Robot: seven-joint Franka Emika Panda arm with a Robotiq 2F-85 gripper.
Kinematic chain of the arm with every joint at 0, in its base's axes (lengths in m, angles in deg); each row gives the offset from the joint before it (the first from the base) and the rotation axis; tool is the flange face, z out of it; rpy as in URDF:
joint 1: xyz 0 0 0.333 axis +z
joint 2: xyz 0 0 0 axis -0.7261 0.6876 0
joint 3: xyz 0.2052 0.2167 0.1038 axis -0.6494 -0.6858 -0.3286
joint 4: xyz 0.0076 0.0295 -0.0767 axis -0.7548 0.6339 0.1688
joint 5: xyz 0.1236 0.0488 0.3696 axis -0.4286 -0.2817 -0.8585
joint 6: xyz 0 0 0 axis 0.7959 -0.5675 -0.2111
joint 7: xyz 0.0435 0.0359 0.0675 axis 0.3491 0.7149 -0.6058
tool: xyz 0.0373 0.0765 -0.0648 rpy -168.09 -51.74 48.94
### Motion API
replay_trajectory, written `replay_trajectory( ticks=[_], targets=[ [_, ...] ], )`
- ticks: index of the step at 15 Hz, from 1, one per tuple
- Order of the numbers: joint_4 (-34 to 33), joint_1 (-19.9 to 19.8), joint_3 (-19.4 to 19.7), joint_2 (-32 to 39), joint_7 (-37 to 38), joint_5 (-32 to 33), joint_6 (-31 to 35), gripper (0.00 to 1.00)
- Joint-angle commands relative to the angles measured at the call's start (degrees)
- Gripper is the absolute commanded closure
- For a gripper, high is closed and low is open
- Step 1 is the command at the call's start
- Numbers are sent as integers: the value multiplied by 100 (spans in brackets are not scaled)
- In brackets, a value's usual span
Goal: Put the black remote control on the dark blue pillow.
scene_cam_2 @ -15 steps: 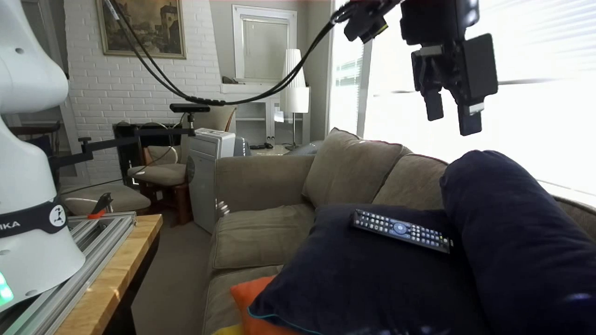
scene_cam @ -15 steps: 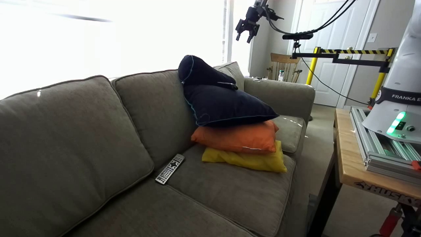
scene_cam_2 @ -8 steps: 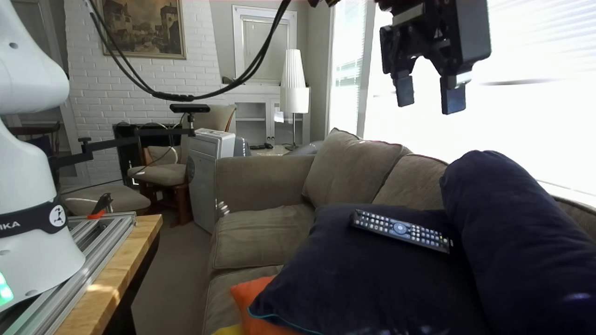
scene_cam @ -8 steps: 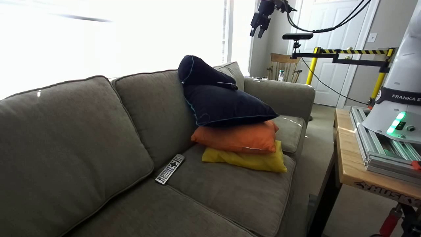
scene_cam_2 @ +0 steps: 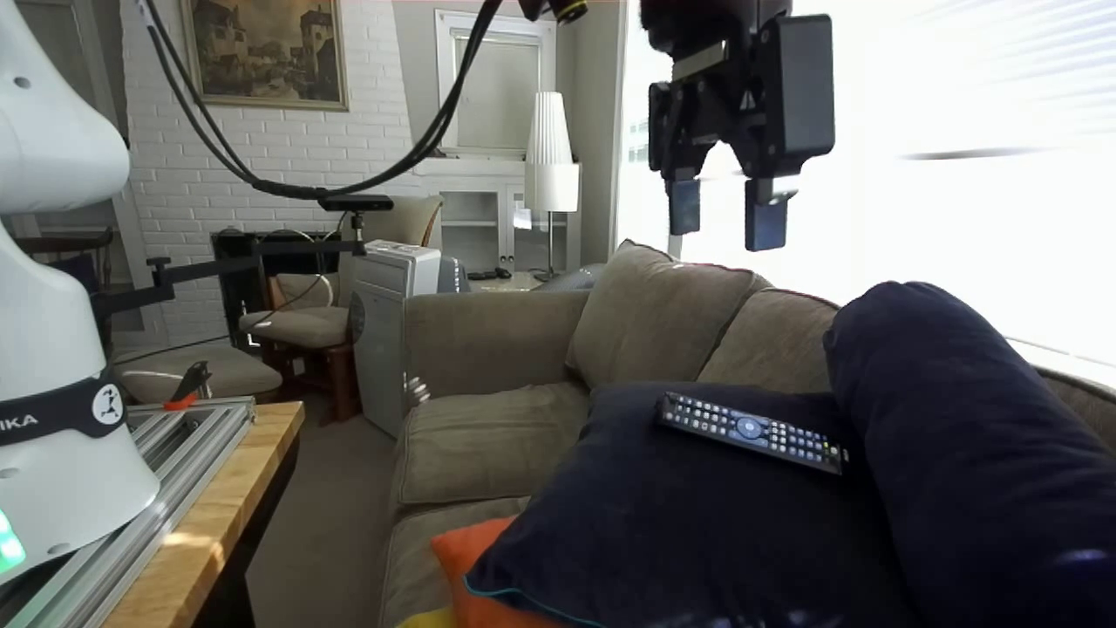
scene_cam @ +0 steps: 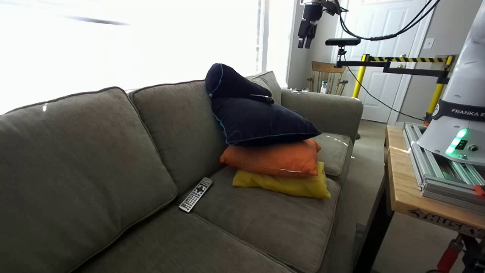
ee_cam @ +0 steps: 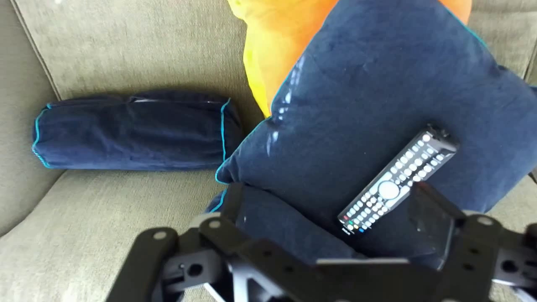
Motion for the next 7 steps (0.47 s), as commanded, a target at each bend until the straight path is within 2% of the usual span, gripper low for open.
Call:
replay_trajectory(
  ticks=[1,7],
  targets=[
    [100,59,18,-153,78,220,-349,0],
    [-15,66,26,0,1,65,-311,0]
  ],
)
